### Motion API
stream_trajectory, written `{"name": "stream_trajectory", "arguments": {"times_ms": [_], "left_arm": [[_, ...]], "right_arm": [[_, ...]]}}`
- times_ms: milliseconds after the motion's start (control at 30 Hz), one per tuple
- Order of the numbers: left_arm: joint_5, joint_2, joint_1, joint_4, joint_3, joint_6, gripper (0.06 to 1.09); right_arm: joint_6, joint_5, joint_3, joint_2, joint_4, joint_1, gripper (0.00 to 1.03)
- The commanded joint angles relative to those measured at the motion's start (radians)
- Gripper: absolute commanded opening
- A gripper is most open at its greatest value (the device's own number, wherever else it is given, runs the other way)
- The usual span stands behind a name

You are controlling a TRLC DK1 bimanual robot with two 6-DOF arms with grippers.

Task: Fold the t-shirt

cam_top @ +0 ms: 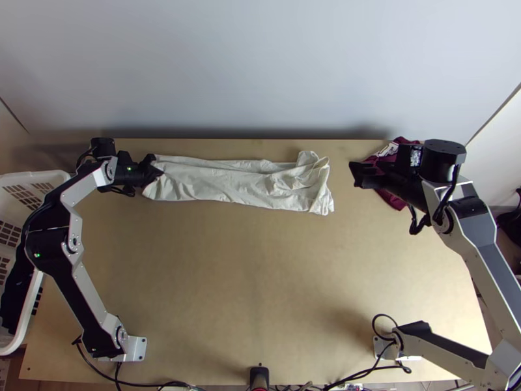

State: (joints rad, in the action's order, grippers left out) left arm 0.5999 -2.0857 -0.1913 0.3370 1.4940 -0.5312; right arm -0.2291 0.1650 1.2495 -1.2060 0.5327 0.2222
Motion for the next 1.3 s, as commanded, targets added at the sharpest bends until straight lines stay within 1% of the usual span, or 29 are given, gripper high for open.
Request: {"name": "stream_trajectory", "arguments": {"times_ms": [0,67,167,367,433,567,733,833,967,1167,1267], "left_arm": [[0.015,0.062,-0.007,-0.033,-0.084,0.022,0.09],[0.017,0.082,-0.033,-0.024,-0.098,0.019,0.09],[0.018,0.139,-0.085,-0.001,-0.136,0.045,0.09],[0.029,0.294,-0.195,0.108,-0.218,0.151,0.09],[0.032,0.331,-0.224,0.140,-0.245,0.201,0.09],[0.032,0.343,-0.281,0.194,-0.261,0.243,0.09],[0.032,0.369,-0.296,0.275,-0.271,0.286,0.09],[0.034,0.394,-0.292,0.275,-0.250,0.269,0.09],[0.040,0.412,-0.261,0.307,-0.163,0.232,0.09],[0.038,0.411,-0.171,0.310,-0.023,0.151,0.09],[0.034,0.389,-0.106,0.321,0.043,0.129,0.09]], "right_arm": [[-0.021,0.001,0.008,0.002,0.001,0.000,0.97],[-0.026,0.001,0.005,0.002,0.001,0.000,0.97],[-0.036,0.001,0.004,0.003,0.000,0.000,0.97],[-0.050,0.002,-0.019,0.002,-0.030,0.005,0.97],[-0.061,0.002,-0.032,0.002,-0.045,0.008,0.97],[-0.075,0.004,-0.045,-0.001,-0.065,0.022,0.97],[-0.075,0.002,-0.055,-0.003,-0.074,0.032,0.97],[-0.073,0.002,-0.059,-0.001,-0.074,0.034,0.97],[-0.076,0.002,-0.067,-0.001,-0.076,0.035,0.97],[-0.079,0.002,-0.085,0.002,-0.096,0.035,0.97],[-0.079,0.002,-0.099,0.008,-0.097,0.035,0.97]]}}
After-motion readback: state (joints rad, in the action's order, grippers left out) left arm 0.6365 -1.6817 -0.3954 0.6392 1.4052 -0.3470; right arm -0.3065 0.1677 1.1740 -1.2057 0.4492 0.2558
